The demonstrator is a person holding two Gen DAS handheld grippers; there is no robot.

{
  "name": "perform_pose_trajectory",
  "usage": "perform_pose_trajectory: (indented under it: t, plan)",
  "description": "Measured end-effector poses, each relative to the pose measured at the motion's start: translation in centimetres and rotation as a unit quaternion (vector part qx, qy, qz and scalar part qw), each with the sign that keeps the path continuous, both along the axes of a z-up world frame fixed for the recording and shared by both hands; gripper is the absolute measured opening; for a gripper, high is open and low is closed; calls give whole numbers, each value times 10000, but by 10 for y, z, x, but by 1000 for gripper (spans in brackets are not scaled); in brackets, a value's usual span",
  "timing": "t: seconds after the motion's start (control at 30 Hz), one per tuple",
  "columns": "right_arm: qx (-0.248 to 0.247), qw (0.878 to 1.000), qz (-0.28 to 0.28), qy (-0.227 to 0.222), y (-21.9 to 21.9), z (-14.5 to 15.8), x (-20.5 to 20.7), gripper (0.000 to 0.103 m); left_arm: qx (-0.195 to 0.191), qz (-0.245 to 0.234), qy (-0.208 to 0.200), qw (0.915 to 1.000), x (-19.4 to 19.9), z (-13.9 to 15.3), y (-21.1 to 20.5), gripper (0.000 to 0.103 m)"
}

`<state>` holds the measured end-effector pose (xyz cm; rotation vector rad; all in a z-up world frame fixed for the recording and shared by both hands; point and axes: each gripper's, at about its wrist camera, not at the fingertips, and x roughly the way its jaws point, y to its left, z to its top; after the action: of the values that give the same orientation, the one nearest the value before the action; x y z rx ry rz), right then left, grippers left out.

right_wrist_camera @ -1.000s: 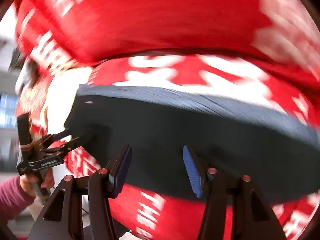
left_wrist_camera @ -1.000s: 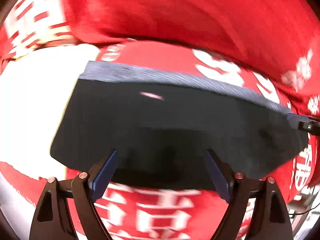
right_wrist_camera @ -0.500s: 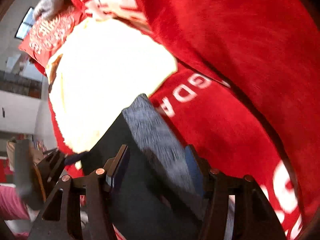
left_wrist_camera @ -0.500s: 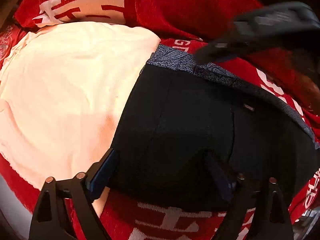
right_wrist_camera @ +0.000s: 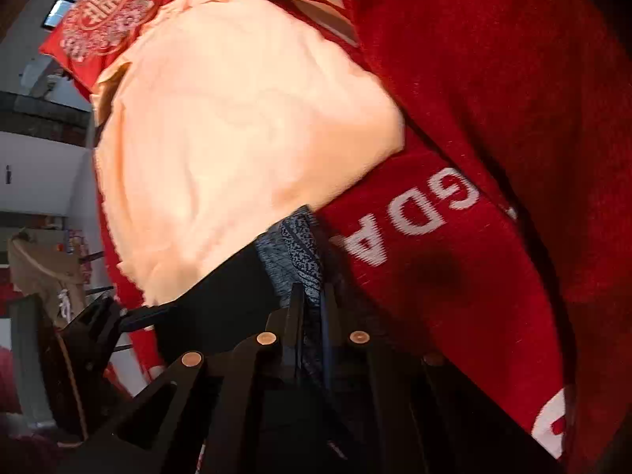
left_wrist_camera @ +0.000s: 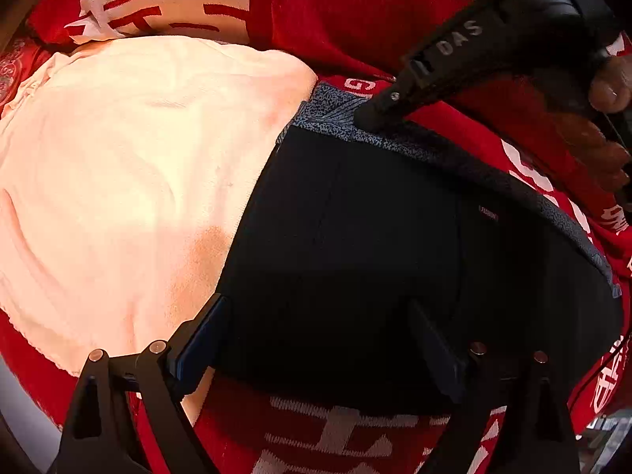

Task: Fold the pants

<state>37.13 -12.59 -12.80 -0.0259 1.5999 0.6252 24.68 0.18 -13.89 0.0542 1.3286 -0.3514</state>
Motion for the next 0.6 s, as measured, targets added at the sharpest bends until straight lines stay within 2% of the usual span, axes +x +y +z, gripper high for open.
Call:
perform_pose_trajectory:
  t: [0.07, 0.13, 0.27, 0.33, 0.4, 0.47, 0.5, 0.6]
  plan:
    - [-23, 9999, -77, 87, 1, -7, 4, 12, -10, -3, 4, 10000, 1, 0, 0, 91]
    - [-43, 9998, -106, 188, 6, -12, 5, 7, 3, 13, -5, 10000, 0, 1, 0, 91]
    - [473, 9987, -183, 6, 9, 17, 3, 6, -103, 148, -19, 9998, -5, 10, 7, 91]
    - [546, 9984, -118, 48, 12, 21, 5, 6, -20, 79, 6, 10000, -7, 7, 5, 91]
    - [373, 9992, -104, 65, 15, 11, 9, 6, 160, -44, -38, 9999, -7, 4, -1, 91]
    - [65, 9996, -282, 7, 15, -6, 10, 7, 178, -95, -40, 9998, -4, 7, -6, 91]
    - [48, 9989, -463, 52, 14, -14, 9, 12, 130, -97, -9, 9999, -1, 9, -7, 91]
    - [245, 9940, -1050, -163, 1, -3, 3, 15, -5, -81, -20, 10000, 10, 21, -12, 91]
